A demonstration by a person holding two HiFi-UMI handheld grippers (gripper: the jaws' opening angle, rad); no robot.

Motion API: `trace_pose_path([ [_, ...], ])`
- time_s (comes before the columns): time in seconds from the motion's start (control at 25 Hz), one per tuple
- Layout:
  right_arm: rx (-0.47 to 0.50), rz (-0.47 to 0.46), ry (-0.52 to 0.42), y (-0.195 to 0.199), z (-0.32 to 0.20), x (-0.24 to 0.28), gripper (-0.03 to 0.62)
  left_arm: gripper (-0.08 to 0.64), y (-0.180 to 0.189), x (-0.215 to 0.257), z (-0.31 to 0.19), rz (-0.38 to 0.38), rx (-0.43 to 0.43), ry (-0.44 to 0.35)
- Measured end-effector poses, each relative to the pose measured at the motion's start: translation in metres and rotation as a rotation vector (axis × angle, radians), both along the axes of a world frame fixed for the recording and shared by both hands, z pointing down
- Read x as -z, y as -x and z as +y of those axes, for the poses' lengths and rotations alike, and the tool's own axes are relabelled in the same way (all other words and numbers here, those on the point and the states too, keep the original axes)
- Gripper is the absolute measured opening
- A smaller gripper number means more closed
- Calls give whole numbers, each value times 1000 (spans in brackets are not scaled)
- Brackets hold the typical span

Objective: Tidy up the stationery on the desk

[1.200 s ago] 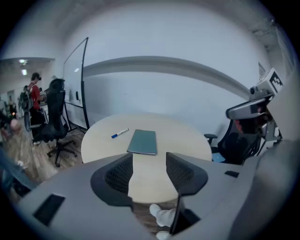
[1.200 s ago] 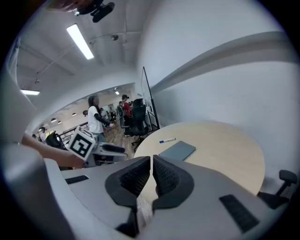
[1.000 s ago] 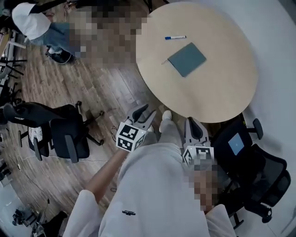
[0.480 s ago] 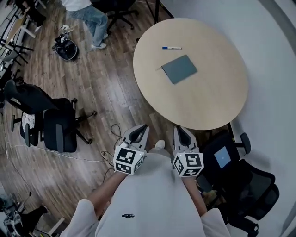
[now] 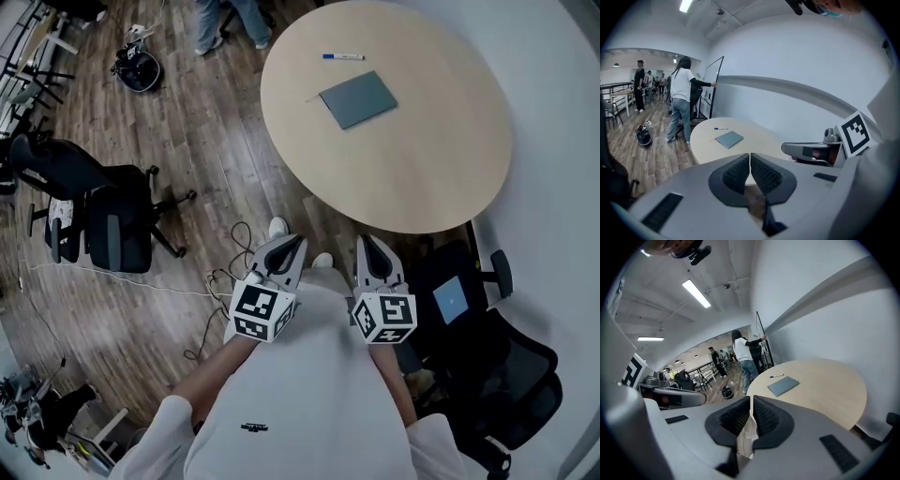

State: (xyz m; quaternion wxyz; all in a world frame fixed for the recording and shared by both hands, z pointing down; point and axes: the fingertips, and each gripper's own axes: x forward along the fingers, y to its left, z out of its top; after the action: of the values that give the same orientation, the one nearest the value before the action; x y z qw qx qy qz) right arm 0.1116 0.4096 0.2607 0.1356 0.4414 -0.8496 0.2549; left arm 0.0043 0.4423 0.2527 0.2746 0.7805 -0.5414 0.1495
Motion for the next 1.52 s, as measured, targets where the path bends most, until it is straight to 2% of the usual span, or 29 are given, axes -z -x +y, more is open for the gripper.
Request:
trace_pose_path([
  [0.28, 20, -8, 5, 10, -27, -2, 44, 26, 5, 3, -34, 11, 14, -19],
  [0.48, -18, 14, 8, 35, -73, -2, 44, 26, 36, 3, -87, 8, -23, -23],
  [1.16, -214, 94, -5, 138, -229, 26, 44, 26, 143, 14, -272, 37, -298, -18],
  [1.36, -218, 108, 12, 146, -260, 20, 44, 26, 146, 7, -308, 38, -347, -2],
  [1.52, -212, 95, 7, 146, -279, 18, 44, 26, 141, 8, -331, 10, -360, -15],
])
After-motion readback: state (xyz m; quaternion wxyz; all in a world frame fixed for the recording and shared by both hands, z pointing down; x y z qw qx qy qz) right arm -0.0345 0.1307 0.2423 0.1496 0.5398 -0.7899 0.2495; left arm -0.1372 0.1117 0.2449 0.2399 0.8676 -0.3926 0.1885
